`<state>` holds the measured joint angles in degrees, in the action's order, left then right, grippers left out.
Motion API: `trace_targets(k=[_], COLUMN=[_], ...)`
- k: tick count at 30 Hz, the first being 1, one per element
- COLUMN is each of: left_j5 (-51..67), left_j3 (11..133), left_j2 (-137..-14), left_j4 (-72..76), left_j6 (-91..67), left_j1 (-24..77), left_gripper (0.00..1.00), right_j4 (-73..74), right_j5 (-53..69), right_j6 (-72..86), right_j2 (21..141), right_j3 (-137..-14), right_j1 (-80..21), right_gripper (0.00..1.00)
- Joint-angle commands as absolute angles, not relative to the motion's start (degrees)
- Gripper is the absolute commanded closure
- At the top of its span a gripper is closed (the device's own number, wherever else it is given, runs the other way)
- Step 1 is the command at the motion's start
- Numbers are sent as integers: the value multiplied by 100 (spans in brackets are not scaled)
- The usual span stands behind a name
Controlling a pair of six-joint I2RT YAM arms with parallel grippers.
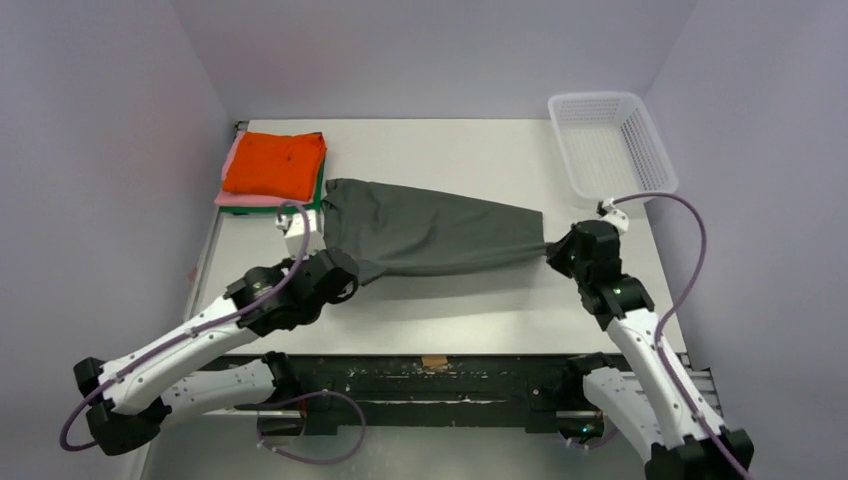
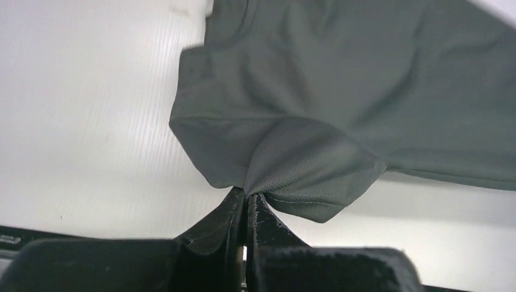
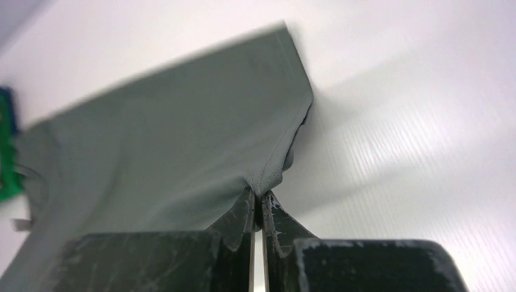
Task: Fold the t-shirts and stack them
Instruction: Flatten out the tshirt
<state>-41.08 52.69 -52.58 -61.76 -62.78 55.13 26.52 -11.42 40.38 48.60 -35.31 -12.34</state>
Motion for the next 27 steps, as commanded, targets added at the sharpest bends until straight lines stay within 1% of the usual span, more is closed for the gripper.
trace_targets(k=[1, 4, 8, 10, 14, 20, 21, 23, 25, 27], left_j5=[-5166, -4968, -3732, -3013, -1627, -900, -826, -921, -1325, -1994], left_j3=[6406, 6975, 7881, 8554, 10190, 13838, 14227, 14230, 13518, 12677], left_j2=[-4673, -4272, -3852, -3832, -4234, -5844, -6046, -6101, -5890, -5699], left_j4=[-6586, -5756, -4902, -4842, -5377, -7196, -7375, -7264, -6733, -6139], left_j6=[-5415, -3820, -2011, -1284, -584, 287, 425, 652, 859, 1022], left_j1=[5492, 5493, 5493, 5495, 5493, 5494, 5494, 5494, 5493, 5494], left_gripper=[100, 100, 100, 100, 100, 100, 100, 100, 100, 100], right_j4=[2798, 2727, 3015, 3114, 3338, 3498, 3502, 3515, 3464, 3382], right_j5=[-1843, -1792, -1566, -1550, -1419, -1213, -1290, -1487, -1690, -1735], right_j6=[3661, 3536, 3405, 3287, 3082, 2777, 2724, 2659, 2635, 2600], right_j2=[3848, 3456, 3376, 3341, 3311, 3367, 3373, 3401, 3451, 3572], right_j3=[-4352, -4900, -6034, -6621, -7657, -8904, -9004, -9123, -9082, -8960], right_j1=[-1238, -1245, -1236, -1240, -1238, -1239, -1235, -1239, -1235, -1235], right_gripper=[100, 100, 100, 100, 100, 100, 100, 100, 100, 100])
